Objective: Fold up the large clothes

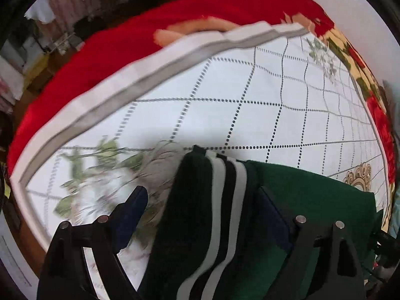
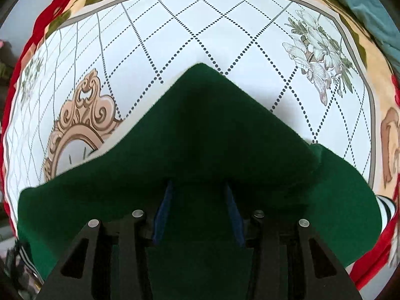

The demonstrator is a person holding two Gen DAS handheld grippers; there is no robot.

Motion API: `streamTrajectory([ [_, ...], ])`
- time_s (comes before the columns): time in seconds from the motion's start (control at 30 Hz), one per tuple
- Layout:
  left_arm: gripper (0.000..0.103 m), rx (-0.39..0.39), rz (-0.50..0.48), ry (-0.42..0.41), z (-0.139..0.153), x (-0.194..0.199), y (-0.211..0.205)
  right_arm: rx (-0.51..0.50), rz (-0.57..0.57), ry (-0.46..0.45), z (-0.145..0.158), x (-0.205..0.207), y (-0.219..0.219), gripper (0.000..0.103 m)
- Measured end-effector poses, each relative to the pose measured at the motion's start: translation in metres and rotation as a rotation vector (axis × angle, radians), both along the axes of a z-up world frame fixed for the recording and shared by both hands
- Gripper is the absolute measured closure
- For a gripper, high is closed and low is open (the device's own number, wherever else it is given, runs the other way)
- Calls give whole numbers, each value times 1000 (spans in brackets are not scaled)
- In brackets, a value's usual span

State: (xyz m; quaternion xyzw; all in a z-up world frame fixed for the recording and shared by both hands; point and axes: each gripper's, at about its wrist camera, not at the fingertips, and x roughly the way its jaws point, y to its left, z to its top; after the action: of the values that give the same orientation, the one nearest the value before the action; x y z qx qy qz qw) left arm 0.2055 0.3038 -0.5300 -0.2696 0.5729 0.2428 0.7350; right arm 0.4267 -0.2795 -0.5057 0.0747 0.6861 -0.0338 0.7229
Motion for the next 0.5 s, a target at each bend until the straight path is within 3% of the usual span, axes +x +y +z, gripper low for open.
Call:
streamTrajectory([
  [0.07, 82, -23, -36, -31, -3, 8, -2, -1, 3, 10, -1, -1, -3, 58],
  [0.1, 102, -14, -49, -26, -1, 11, -3, -4, 4, 15, -1, -4, -6, 58],
  [0.2, 102, 74, -98, -52, 21, 21, -13, -24, 18, 28, -2, 0, -1, 58],
  [0.33, 102, 123, -123, -87, 38, 26, -16, -20, 16, 28, -1, 1, 2, 58],
  [0.5, 102, 109, -123, -7, -8, 42, 0, 20, 13, 40, 25, -16, -10, 58],
])
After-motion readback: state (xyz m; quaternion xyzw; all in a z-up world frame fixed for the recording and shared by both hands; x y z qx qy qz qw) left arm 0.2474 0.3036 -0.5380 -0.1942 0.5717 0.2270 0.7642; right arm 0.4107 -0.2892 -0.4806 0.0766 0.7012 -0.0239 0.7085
